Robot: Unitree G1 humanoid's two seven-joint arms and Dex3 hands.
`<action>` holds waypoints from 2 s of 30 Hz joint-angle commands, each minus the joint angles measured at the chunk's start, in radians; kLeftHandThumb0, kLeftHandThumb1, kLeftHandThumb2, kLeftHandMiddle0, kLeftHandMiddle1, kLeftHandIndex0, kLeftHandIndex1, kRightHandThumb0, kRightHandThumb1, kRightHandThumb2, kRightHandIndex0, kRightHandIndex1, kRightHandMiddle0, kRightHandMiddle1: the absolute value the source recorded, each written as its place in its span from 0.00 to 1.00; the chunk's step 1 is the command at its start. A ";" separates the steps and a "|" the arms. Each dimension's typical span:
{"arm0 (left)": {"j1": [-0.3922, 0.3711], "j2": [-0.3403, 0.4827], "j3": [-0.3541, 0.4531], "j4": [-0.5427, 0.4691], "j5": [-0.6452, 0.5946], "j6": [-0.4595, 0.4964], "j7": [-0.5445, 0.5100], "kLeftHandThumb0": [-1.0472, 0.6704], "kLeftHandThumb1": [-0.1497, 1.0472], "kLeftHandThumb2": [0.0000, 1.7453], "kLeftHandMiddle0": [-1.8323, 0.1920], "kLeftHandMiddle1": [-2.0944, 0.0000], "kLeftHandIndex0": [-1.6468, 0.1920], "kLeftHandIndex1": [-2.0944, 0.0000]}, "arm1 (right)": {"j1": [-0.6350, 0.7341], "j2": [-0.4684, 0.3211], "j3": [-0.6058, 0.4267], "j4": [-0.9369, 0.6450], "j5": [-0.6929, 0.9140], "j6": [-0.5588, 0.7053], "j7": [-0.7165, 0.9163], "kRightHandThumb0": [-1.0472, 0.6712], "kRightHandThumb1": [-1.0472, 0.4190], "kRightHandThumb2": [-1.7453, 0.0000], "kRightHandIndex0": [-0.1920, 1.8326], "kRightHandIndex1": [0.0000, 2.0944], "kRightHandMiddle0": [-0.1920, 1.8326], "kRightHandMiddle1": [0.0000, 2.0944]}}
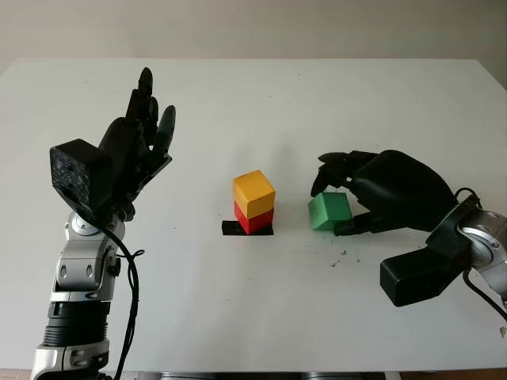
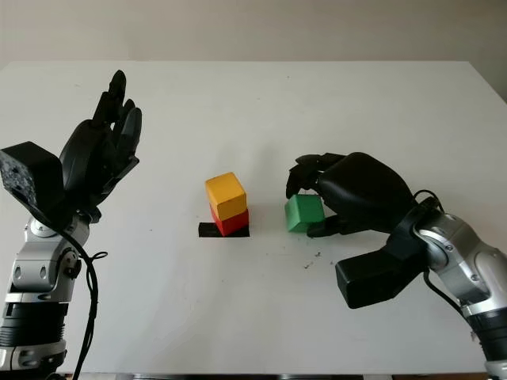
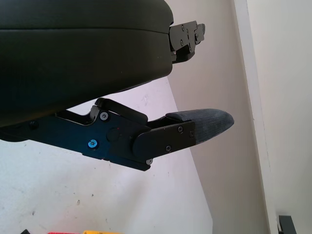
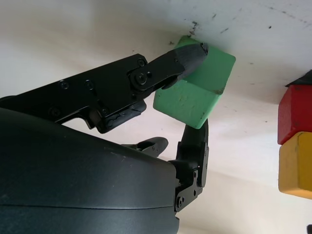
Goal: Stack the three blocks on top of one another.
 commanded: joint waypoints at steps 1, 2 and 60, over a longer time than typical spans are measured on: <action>0.015 0.009 0.002 -0.014 -0.004 0.004 -0.001 0.24 1.00 0.35 1.00 1.00 1.00 1.00 | -0.018 -0.021 0.003 0.005 -0.025 -0.011 -0.025 0.39 0.04 0.97 0.32 0.04 0.24 0.66; 0.014 0.009 0.003 -0.015 -0.004 0.005 0.001 0.24 1.00 0.35 1.00 1.00 1.00 1.00 | -0.019 -0.023 0.003 0.007 -0.032 -0.011 -0.028 0.40 0.04 0.97 0.32 0.04 0.24 0.65; 0.006 0.001 0.004 -0.023 -0.010 -0.004 0.018 0.25 1.00 0.36 1.00 1.00 1.00 1.00 | -0.661 0.269 -0.030 0.327 0.789 0.549 0.827 0.31 0.06 0.97 0.31 0.01 0.27 0.75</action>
